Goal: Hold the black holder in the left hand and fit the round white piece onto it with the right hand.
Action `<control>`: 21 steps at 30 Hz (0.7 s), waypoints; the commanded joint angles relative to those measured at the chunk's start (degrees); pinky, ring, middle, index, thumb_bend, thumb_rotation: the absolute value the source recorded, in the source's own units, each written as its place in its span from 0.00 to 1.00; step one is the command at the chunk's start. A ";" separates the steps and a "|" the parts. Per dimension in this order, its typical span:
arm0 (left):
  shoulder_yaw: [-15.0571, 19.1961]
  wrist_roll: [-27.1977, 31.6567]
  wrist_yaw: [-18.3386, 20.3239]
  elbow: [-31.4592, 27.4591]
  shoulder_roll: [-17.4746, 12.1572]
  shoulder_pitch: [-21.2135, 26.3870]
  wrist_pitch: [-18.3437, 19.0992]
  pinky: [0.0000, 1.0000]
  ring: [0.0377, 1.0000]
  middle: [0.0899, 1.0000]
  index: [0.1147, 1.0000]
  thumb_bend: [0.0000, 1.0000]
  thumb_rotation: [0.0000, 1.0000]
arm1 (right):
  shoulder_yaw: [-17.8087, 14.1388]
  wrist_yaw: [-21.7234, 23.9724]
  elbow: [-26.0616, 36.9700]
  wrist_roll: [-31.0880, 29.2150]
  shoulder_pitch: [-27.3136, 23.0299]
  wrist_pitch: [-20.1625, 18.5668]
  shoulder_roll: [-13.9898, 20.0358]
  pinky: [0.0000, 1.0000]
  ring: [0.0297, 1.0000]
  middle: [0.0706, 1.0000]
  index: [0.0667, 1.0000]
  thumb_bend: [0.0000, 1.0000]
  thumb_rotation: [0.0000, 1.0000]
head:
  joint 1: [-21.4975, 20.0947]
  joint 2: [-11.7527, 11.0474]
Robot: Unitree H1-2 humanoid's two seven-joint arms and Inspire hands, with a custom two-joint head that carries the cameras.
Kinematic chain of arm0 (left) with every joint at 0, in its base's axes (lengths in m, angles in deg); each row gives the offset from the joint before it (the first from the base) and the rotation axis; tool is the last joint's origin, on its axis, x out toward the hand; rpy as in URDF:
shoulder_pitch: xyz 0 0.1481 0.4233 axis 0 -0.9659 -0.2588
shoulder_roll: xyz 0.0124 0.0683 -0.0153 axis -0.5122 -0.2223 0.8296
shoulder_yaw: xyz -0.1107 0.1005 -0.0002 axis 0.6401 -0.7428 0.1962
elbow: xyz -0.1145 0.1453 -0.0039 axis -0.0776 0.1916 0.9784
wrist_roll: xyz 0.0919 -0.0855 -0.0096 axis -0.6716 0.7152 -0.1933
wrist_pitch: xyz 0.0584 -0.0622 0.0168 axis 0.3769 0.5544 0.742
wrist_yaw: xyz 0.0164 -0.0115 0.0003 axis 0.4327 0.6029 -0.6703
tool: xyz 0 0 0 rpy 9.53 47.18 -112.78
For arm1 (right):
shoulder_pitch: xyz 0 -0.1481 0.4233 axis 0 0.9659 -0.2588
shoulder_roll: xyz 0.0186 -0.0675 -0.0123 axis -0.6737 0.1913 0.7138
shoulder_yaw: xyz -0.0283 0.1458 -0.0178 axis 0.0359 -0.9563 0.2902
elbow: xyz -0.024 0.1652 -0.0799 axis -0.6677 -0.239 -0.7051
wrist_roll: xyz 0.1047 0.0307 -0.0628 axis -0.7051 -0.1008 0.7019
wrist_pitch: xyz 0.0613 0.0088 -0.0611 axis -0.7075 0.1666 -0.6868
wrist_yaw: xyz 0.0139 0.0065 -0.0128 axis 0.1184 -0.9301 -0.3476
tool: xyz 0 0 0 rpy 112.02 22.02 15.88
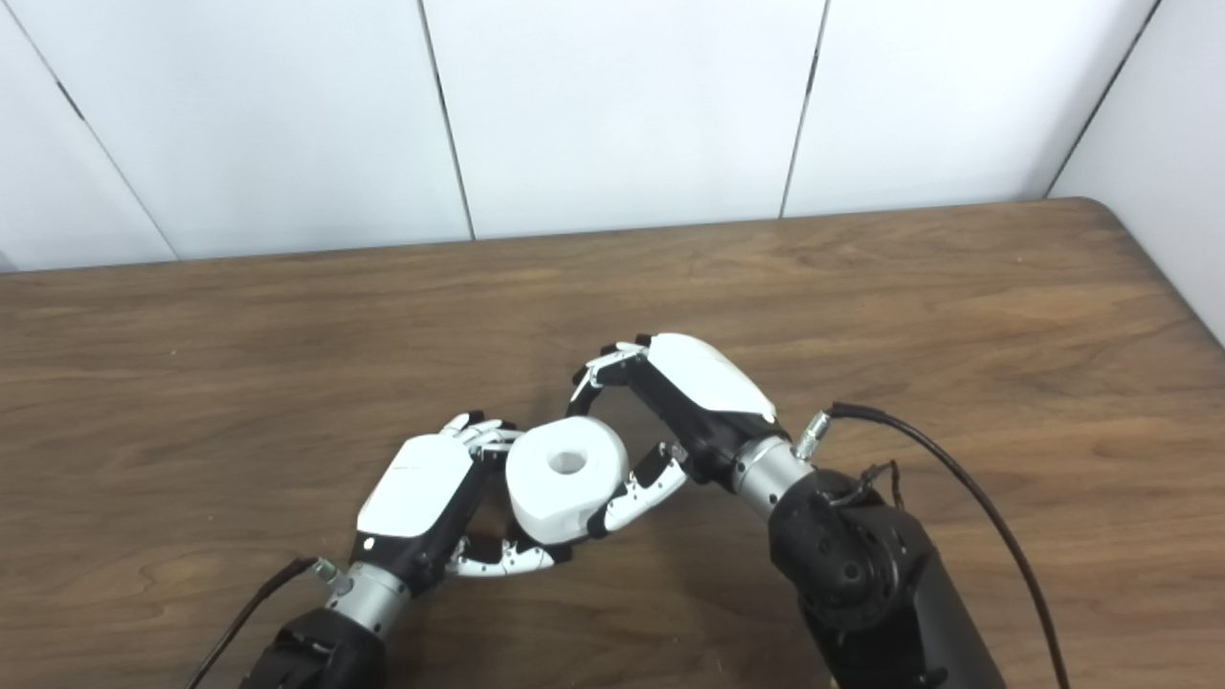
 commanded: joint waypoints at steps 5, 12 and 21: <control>-1.19 -0.82 2.03 0.62 -0.01 -0.32 0.26 0.95 0.86 0.74 0.42 0.52 0.05 | 0.19 -2.43 0.38 0.42 -0.89 2.25 0.03 1.00 0.91 0.77 0.45 0.52 0.13 | -0.01 0.12; -1.27 -0.95 1.99 0.77 -0.12 -0.19 0.13 0.95 0.86 0.74 0.42 0.52 0.05 | 0.68 -2.15 0.34 1.55 -1.35 2.15 0.77 1.00 0.91 0.77 0.45 0.52 0.15 | -0.19 -0.06; -1.35 -1.10 2.10 0.87 -0.13 -0.09 0.19 0.95 0.86 0.74 0.42 0.52 0.05 | 0.61 -1.11 0.50 1.75 -1.58 1.42 1.09 1.00 0.94 0.83 0.60 0.97 0.20 | -0.43 -0.14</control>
